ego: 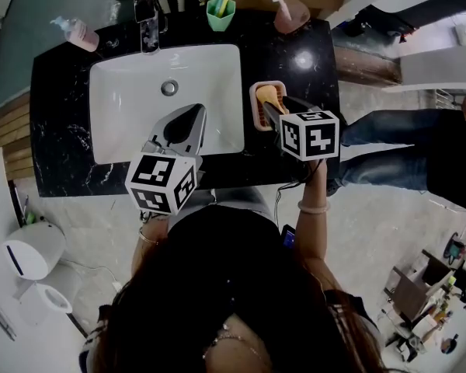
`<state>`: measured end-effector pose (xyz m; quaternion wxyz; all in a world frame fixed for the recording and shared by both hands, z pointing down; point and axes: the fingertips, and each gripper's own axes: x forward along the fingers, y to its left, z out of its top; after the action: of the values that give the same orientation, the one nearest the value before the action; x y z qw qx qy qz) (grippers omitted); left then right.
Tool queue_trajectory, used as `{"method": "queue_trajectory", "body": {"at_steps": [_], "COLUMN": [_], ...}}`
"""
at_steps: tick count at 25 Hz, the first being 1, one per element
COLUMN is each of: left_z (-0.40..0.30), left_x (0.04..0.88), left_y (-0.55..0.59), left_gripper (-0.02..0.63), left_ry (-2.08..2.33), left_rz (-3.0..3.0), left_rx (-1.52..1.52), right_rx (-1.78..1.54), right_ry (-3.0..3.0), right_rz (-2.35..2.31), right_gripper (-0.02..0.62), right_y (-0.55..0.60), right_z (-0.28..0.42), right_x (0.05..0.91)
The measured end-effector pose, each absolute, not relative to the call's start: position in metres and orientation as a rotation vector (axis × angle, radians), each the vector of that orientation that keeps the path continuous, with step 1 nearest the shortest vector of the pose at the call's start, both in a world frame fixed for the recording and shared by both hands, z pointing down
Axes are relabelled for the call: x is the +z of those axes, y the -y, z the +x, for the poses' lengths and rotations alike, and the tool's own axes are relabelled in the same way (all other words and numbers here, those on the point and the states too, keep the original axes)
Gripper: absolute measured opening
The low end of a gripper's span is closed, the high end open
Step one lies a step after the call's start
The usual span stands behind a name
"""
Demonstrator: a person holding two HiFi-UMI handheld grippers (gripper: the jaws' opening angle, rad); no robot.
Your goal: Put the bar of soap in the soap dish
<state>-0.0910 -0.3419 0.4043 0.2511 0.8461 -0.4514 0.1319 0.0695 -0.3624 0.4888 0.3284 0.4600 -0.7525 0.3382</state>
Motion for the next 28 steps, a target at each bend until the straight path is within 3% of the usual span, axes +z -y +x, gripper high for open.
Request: {"method": "queue_trajectory", "body": {"at_steps": [18, 28], "left_z": [-0.051, -0.032], "left_x": [0.376, 0.343], "left_y": [0.312, 0.290], "left_gripper": [0.003, 0.003], "left_ry": [1.099, 0.959], "left_rz": [2.454, 2.570], "left_rx": [0.390, 0.365], "right_rx": [0.740, 0.626], "right_ry": [2.233, 2.418], "right_rz": [1.331, 1.339], "right_gripper": [0.034, 0.008], "right_y": [0.322, 0.304], "right_z": [0.054, 0.032], "right_x": [0.401, 0.354]}}
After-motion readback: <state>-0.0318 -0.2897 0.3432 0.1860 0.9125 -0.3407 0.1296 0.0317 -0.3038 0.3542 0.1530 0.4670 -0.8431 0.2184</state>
